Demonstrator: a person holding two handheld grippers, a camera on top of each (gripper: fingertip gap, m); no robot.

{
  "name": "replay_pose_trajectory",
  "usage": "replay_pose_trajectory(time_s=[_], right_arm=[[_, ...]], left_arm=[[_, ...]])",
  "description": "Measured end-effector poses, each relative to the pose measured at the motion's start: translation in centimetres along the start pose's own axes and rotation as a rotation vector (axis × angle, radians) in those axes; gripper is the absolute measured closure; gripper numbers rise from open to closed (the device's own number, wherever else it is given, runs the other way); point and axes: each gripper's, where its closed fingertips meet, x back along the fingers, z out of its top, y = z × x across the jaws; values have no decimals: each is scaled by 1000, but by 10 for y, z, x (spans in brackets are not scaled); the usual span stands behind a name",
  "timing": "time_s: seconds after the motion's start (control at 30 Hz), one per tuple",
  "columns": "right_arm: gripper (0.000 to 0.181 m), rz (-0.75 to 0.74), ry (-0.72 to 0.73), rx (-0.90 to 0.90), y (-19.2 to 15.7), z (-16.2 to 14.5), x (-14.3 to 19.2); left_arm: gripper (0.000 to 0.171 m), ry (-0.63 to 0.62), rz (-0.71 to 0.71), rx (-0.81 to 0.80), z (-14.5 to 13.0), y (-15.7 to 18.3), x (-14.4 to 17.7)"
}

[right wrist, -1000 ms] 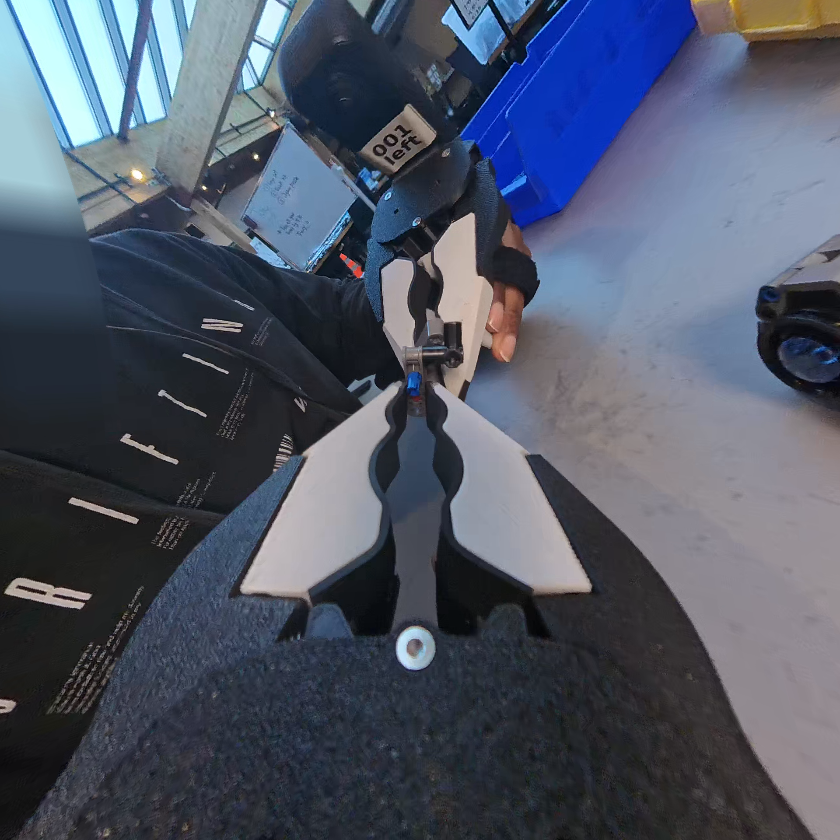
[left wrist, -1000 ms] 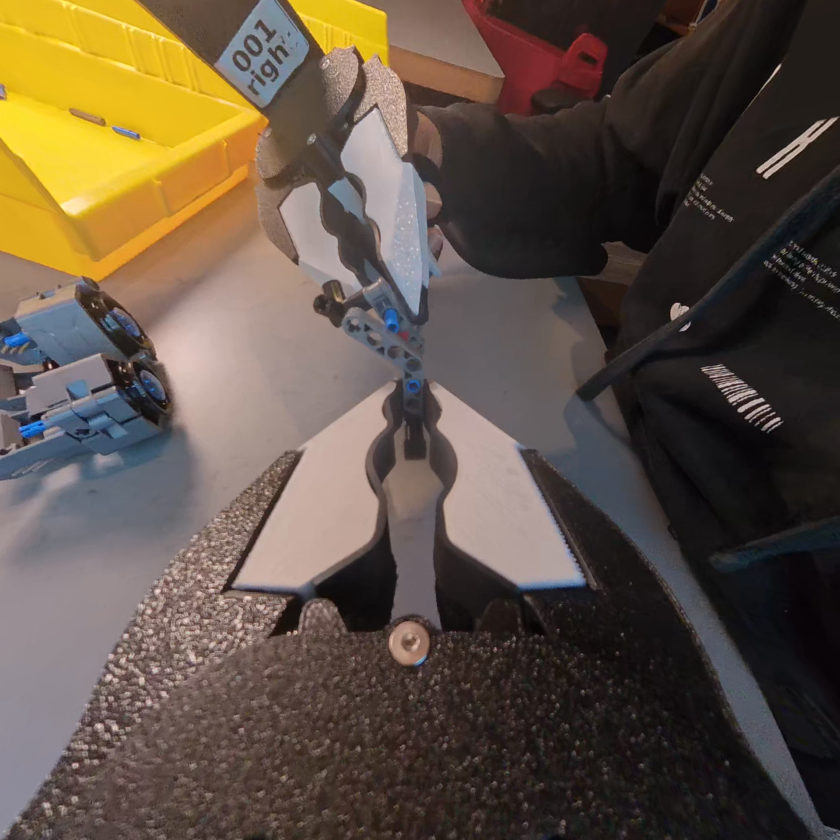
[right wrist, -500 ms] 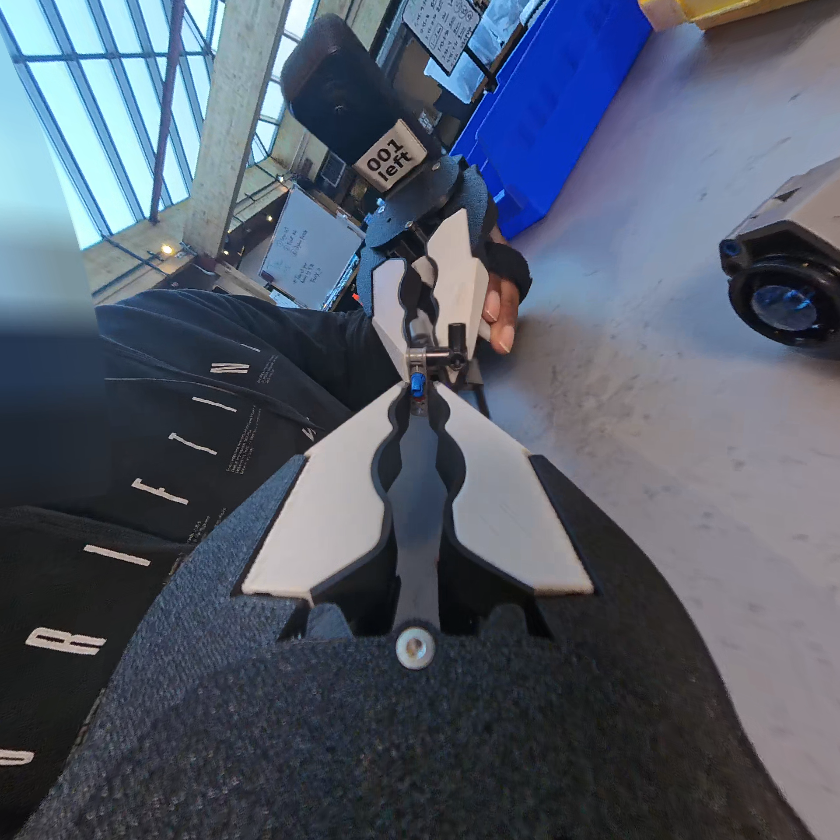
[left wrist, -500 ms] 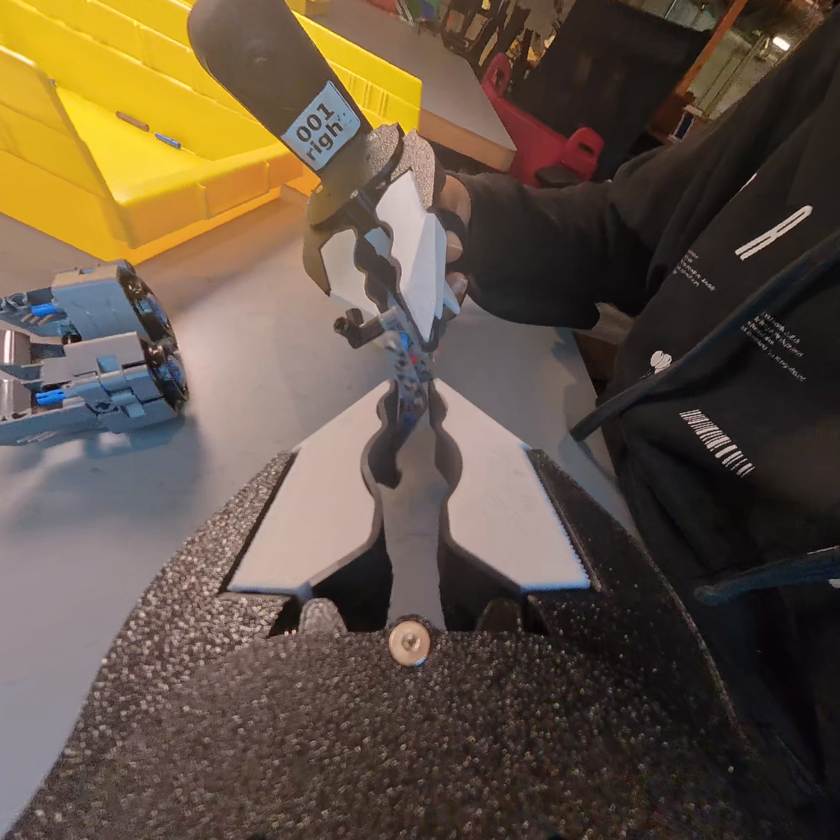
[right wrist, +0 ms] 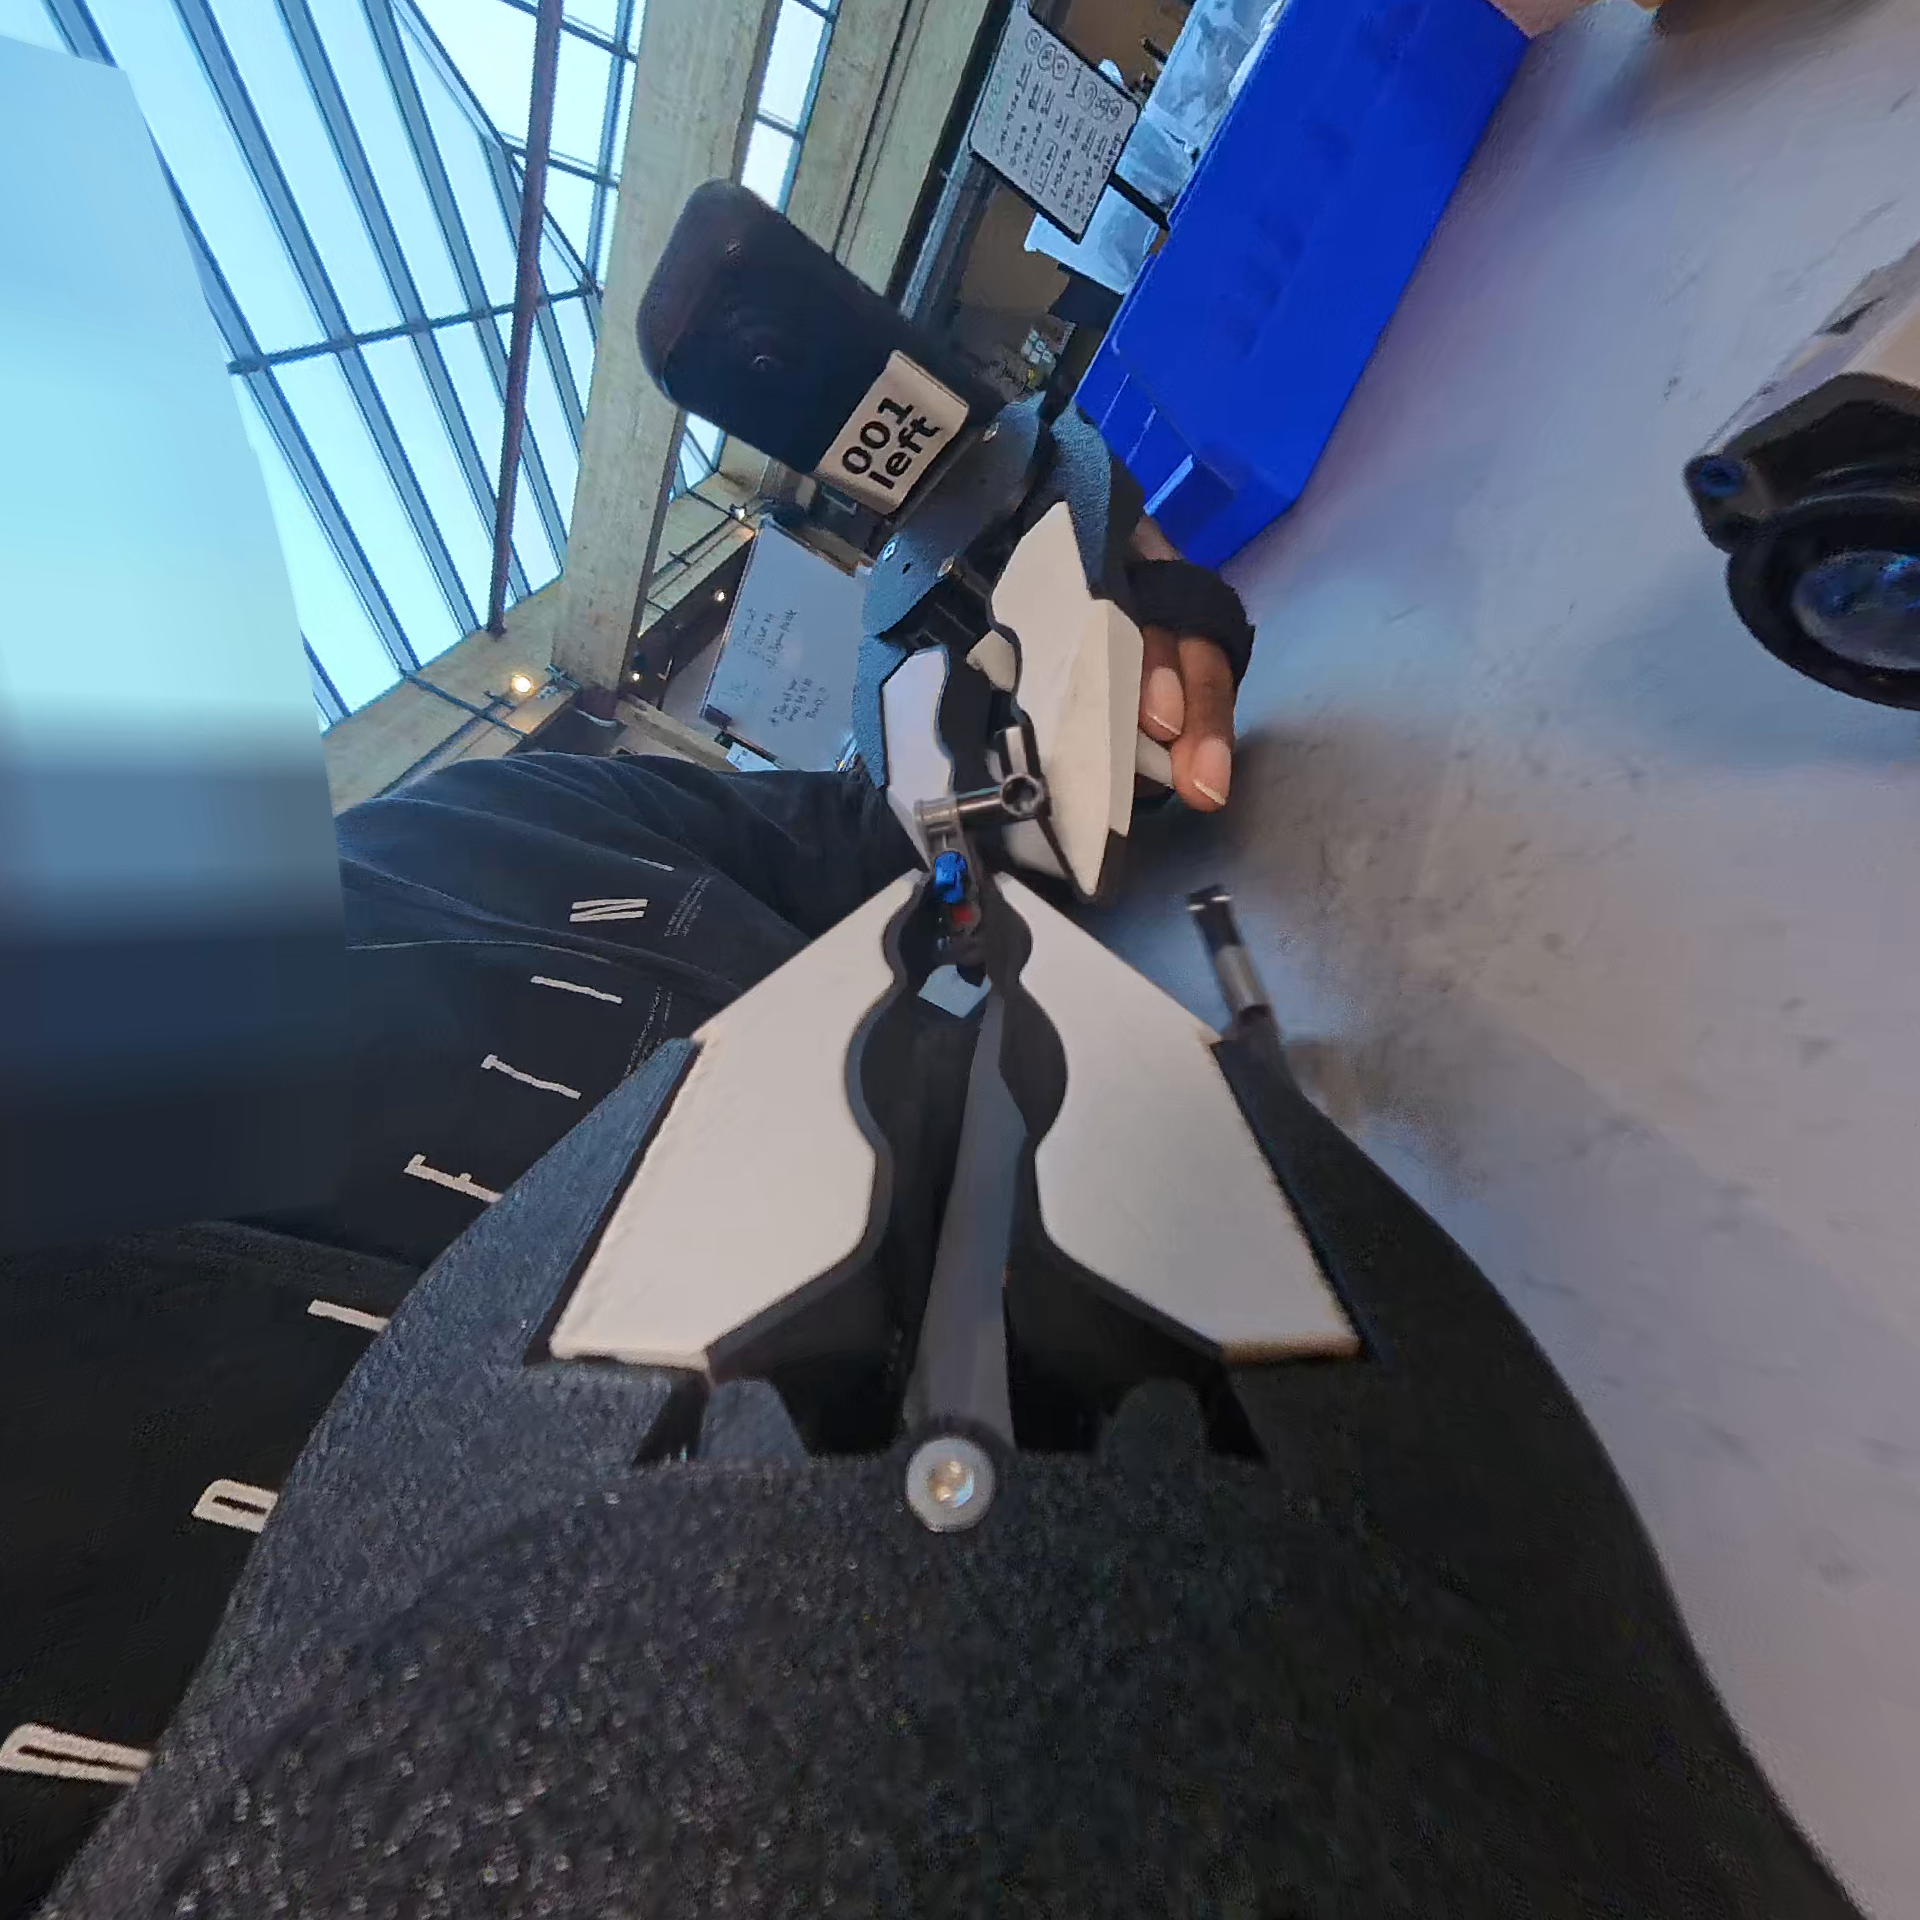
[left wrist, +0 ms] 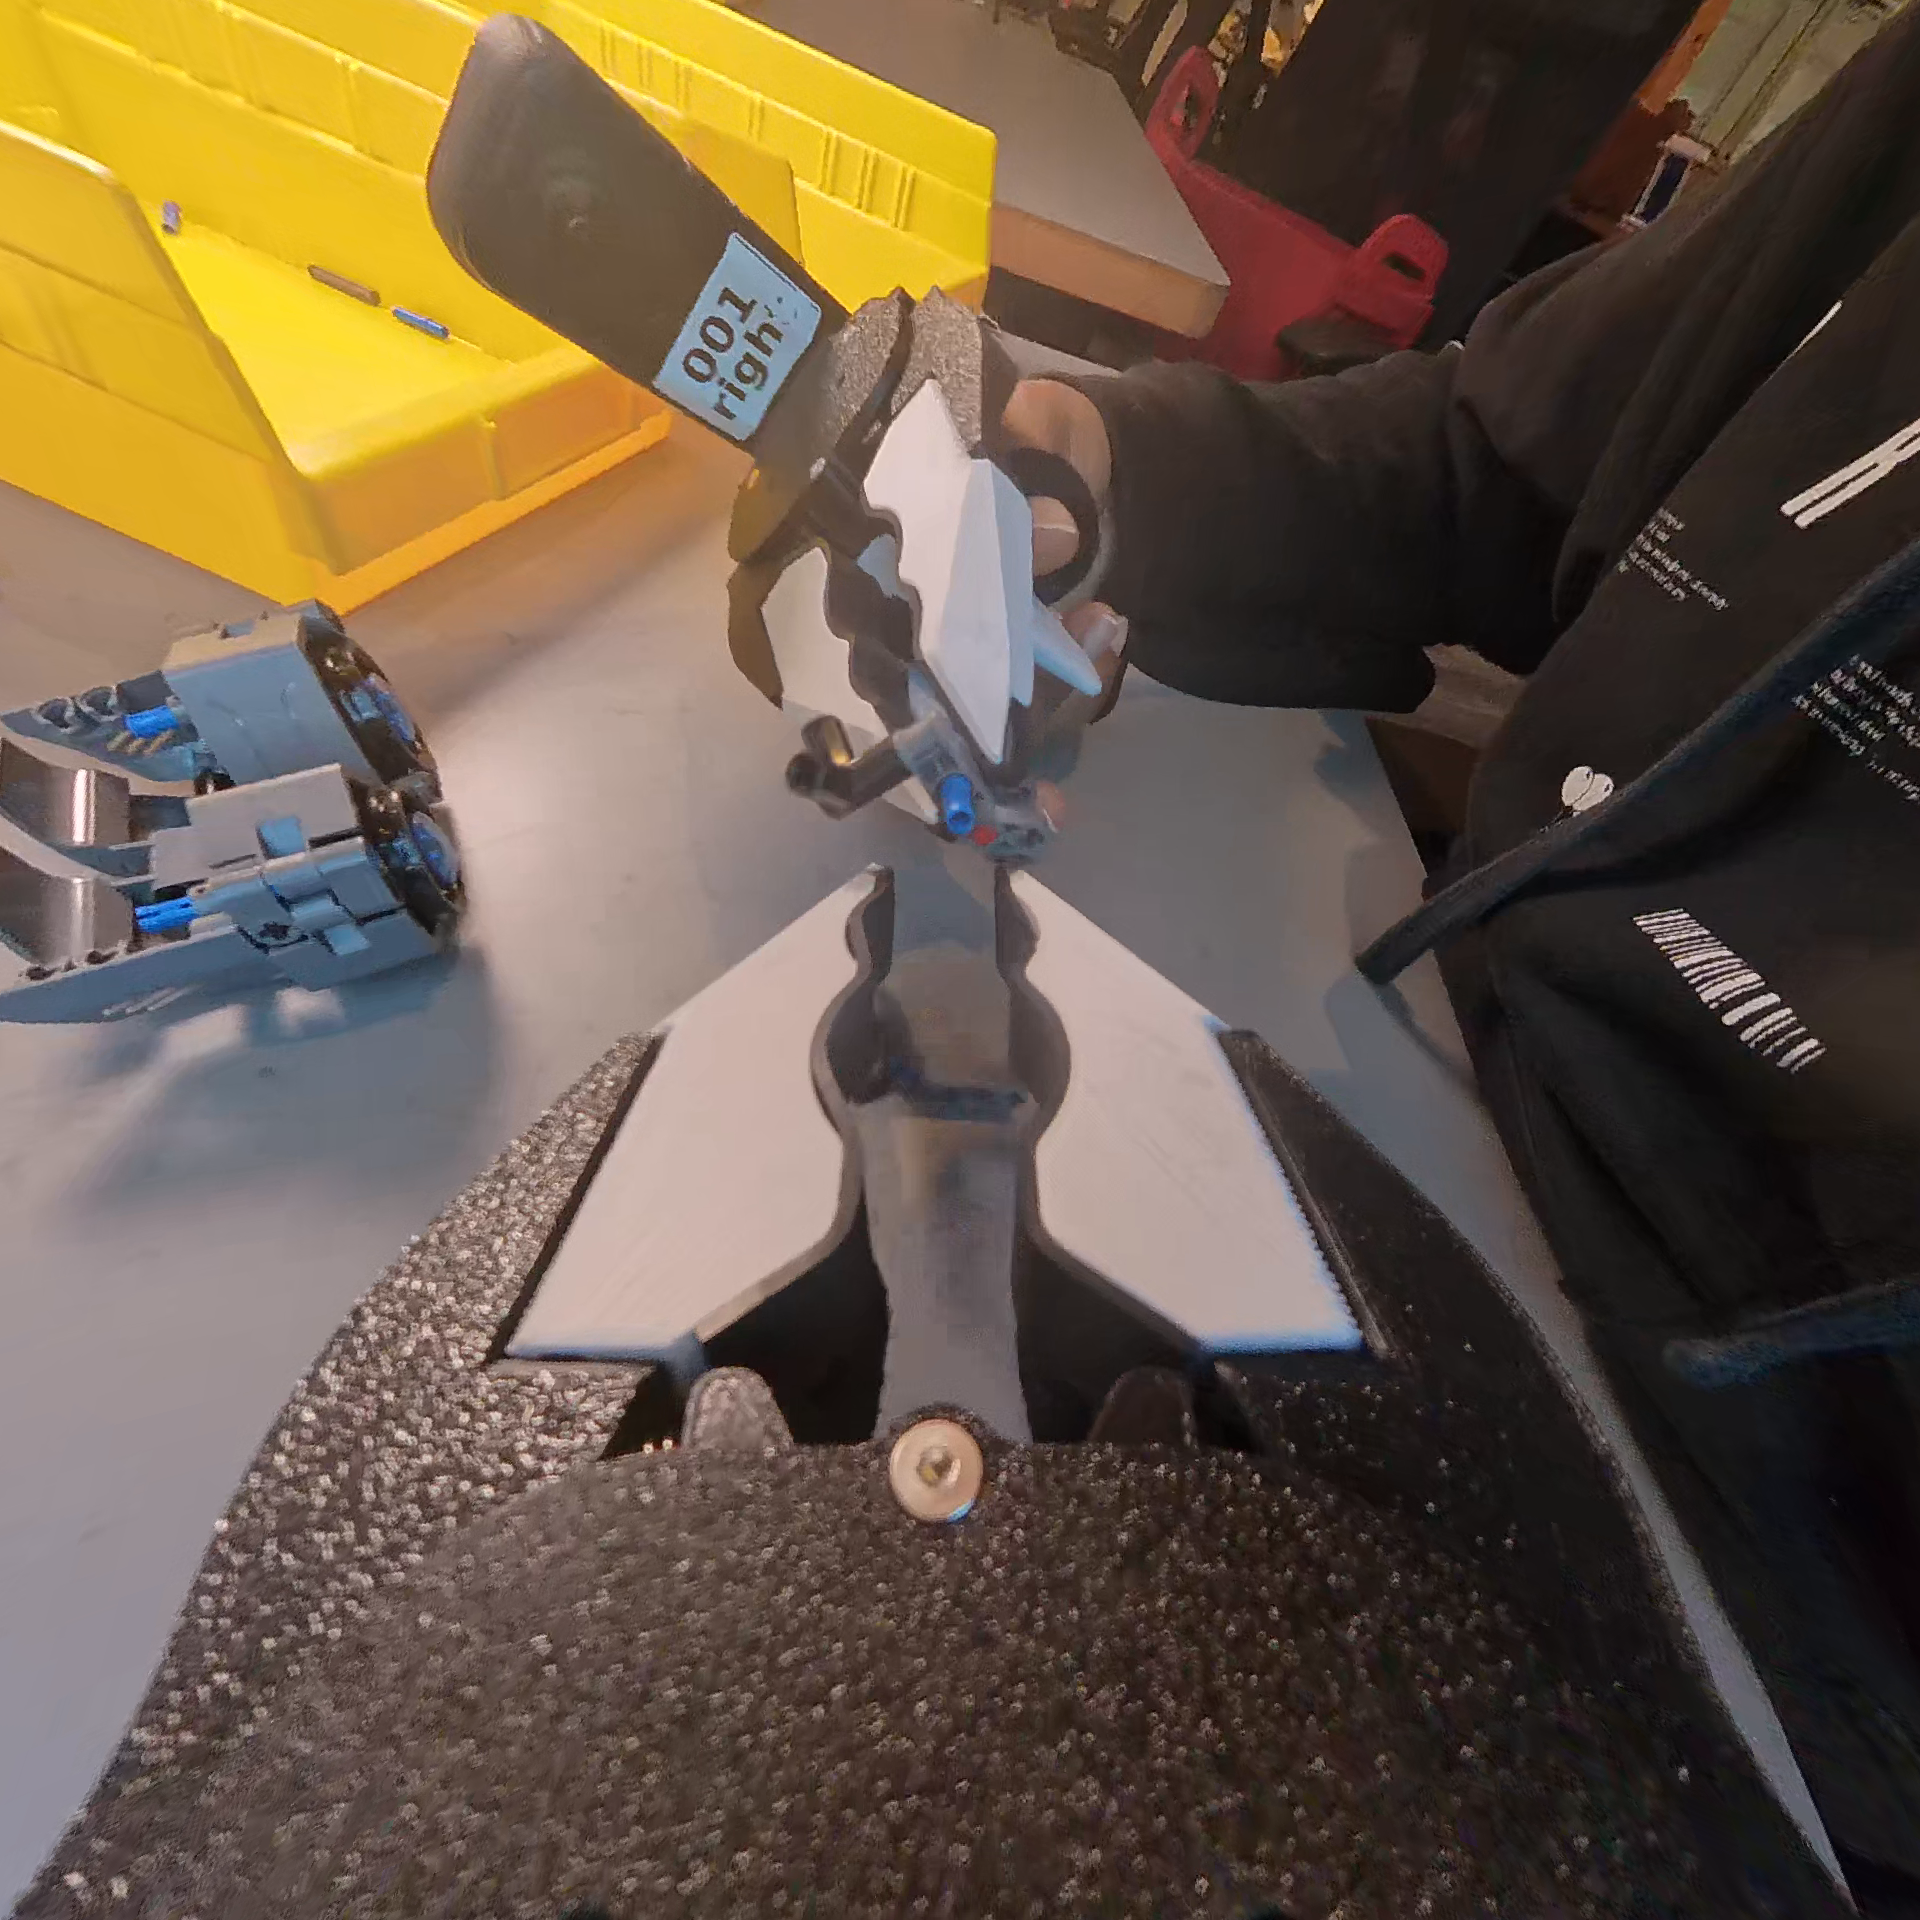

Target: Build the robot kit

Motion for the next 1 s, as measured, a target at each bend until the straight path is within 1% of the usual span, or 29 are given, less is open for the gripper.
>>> replay_pose_trajectory(time_s=[0.07,0.13,0.3,0.37,0.47,0.53,0.63,0.73,0.8,0.87,0.9,1.0], right_arm=[[174,-30,1,-10,7,0,1],[175,-38,7,-17,9,0,2],[175,-78,32,-9,14,5,4],[175,-91,47,-15,17,6,4],[175,-133,64,6,22,9,5],[174,-185,82,68,26,14,7],[174,-188,136,157,17,25,7],[174,-237,190,299,12,35,7],[175,-270,231,400,6,42,6],[175,-350,245,512,8,45,6],[176,-349,242,559,4,45,4],[175,-382,230,678,-3,45,1]], left_arm=[[148,-30,24,-9,-4,-3,-1],[146,-33,48,-21,-4,-7,1],[154,-26,45,-45,-1,-3,0],[153,-17,46,-20,0,-4,0],[153,8,29,86,1,-8,1],[153,44,2,197,4,-11,2],[155,146,-73,358,15,-11,5],[157,230,-126,469,24,-13,9],[151,291,-168,513,32,-12,13],[147,332,-184,536,38,-12,18],[160,337,-161,525,38,-15,19],[162,357,-179,519,42,-13,23]])
